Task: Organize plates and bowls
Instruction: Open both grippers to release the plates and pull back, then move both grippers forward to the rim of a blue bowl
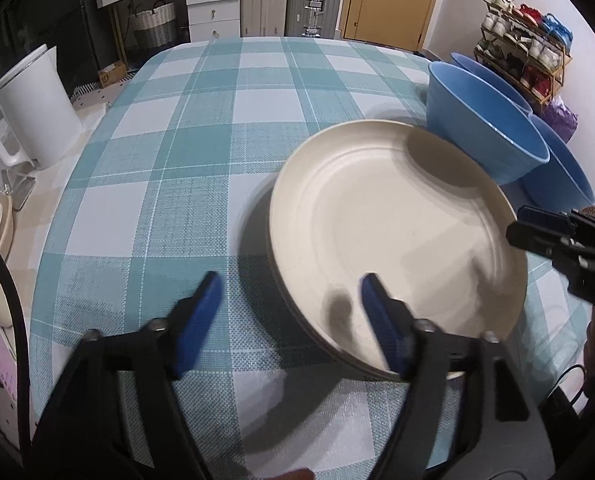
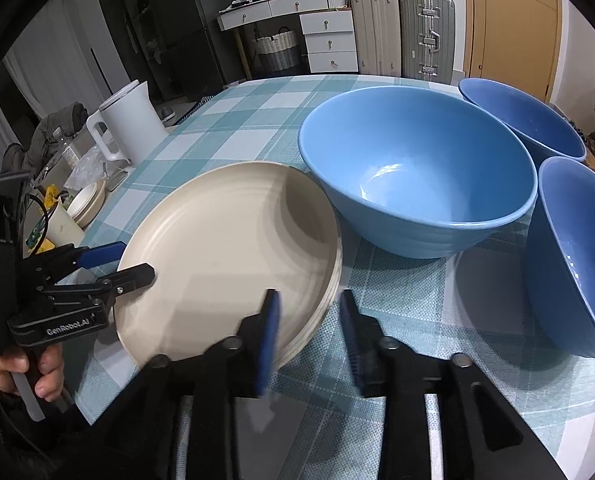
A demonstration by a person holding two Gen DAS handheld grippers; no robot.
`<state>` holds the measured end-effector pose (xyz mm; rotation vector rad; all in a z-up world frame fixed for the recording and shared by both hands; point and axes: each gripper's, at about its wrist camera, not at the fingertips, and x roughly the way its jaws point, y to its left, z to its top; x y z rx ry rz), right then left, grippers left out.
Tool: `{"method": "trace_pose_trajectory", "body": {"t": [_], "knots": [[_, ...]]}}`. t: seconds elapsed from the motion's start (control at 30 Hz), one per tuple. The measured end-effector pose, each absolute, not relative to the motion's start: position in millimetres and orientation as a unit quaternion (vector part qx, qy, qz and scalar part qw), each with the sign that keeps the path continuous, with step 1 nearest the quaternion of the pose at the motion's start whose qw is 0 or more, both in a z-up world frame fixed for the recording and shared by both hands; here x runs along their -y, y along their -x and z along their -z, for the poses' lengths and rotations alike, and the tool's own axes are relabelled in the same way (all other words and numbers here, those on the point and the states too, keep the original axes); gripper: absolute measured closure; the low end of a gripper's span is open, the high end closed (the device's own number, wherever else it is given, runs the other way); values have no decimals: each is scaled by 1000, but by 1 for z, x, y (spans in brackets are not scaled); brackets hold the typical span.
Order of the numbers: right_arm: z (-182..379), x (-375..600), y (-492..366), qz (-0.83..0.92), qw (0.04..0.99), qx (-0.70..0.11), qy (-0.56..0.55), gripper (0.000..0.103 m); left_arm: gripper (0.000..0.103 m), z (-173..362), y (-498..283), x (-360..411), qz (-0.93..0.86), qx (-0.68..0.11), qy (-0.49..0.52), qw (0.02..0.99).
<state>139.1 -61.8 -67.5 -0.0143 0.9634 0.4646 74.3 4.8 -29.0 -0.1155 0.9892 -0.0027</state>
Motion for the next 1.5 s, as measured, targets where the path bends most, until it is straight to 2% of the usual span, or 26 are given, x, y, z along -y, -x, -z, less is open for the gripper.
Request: {"method": "trace_pose_trajectory", "body": {"t": [0.1, 0.17, 0.2, 0.23, 0.43, 1.17, 1.5], "knots": [[65, 62, -137, -226, 861, -455, 3, 41, 20, 23, -73, -5, 11, -471, 65, 880], [62, 63, -135, -225, 863, -452, -2, 21, 13, 18, -72, -5, 17, -468, 72, 881], [60, 64, -134, -225, 864, -450, -5, 19, 4, 15, -72, -4, 19, -465, 74, 882], [59, 64, -133, -225, 865, -448, -7, 17, 1, 12, -71, -3, 19, -463, 74, 883], [49, 69, -124, -222, 869, -442, -6, 3, 1, -5, -68, 5, 33, -444, 75, 892], [-20, 129, -102, -201, 901, -383, -23, 1, 1, -71, -90, 52, 76, -400, 71, 911], [-44, 166, -114, -160, 917, -365, -29, 1, 1, -84, -113, 74, 85, -398, 60, 912]]}}
